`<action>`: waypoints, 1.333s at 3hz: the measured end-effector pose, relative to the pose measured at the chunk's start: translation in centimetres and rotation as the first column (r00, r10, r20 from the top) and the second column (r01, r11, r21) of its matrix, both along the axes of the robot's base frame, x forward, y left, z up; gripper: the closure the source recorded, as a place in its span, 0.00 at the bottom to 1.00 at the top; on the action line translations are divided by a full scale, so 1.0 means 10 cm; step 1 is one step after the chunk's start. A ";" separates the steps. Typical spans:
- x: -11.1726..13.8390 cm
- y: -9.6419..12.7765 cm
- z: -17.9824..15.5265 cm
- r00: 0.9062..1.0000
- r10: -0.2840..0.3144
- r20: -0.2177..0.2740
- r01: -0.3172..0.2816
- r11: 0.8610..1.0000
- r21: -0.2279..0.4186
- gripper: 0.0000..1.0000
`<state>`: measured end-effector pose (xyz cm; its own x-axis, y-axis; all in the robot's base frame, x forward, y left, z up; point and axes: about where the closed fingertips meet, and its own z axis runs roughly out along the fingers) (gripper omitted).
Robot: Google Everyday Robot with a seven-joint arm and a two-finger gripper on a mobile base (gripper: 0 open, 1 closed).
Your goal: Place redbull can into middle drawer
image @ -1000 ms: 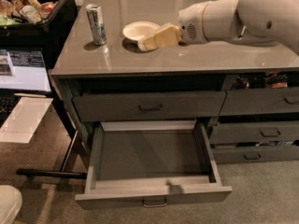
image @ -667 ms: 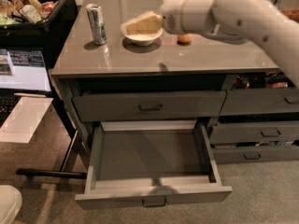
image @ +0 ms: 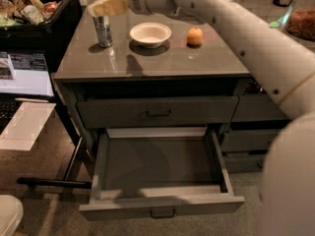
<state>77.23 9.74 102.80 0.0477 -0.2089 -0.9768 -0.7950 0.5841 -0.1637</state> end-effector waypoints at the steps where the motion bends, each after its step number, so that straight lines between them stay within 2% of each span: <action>1: 0.22 0.45 0.00 0.999 0.044 0.006 -0.043 0.994 -0.102 0.00; 2: 0.61 0.56 -0.25 0.998 0.009 -0.054 -0.023 0.968 -0.252 0.00; 3: 0.80 0.54 -0.42 0.996 -0.028 -0.089 -0.004 0.943 -0.334 0.00; 4: 0.91 0.50 -0.63 0.991 -0.041 -0.131 -0.011 0.929 -0.370 0.00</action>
Offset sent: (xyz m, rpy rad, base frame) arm 0.0985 0.0519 -0.0300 -0.3657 0.0905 -0.0184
